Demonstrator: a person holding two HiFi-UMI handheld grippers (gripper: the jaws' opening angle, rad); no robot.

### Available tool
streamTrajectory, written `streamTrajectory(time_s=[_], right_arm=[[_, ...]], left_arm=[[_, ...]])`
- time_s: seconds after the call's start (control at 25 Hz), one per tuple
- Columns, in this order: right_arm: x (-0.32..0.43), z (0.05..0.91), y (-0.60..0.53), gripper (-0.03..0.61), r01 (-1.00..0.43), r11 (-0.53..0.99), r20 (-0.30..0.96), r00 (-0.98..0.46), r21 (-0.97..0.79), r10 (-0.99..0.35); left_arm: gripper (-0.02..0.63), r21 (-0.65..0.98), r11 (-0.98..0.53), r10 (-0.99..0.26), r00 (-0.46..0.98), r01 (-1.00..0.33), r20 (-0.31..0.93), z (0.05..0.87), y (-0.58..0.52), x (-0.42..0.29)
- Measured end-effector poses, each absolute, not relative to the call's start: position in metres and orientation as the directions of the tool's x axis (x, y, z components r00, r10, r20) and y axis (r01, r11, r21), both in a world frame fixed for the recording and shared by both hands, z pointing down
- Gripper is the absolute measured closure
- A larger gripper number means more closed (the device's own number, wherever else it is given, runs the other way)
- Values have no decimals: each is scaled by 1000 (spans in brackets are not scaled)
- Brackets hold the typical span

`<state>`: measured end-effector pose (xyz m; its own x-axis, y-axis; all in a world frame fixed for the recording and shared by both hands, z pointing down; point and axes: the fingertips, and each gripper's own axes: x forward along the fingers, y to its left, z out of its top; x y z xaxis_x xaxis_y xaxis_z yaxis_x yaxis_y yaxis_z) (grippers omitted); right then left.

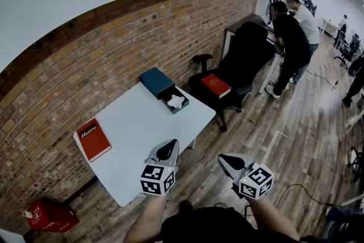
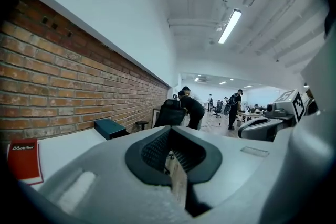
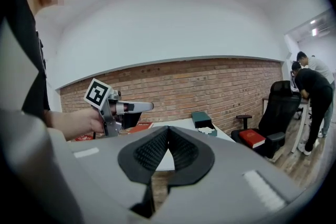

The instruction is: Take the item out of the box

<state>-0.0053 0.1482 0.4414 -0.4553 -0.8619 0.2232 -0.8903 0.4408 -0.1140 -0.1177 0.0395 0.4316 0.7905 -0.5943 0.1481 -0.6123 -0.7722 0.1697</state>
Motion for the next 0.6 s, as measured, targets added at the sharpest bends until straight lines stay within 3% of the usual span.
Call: streamTrajectory(time_s=[0.28,0.6], right_arm=[[-37,457,105,578,-852,506,241,-523,-134,-817],[-8,484,71,578,-854,464,253,-515,-237,-819]], left_arm=[[612,202,-747,-602,773,-634,200,458,5,-135],[612,194,-742,-584,761,-642,282,480,-31,-118]])
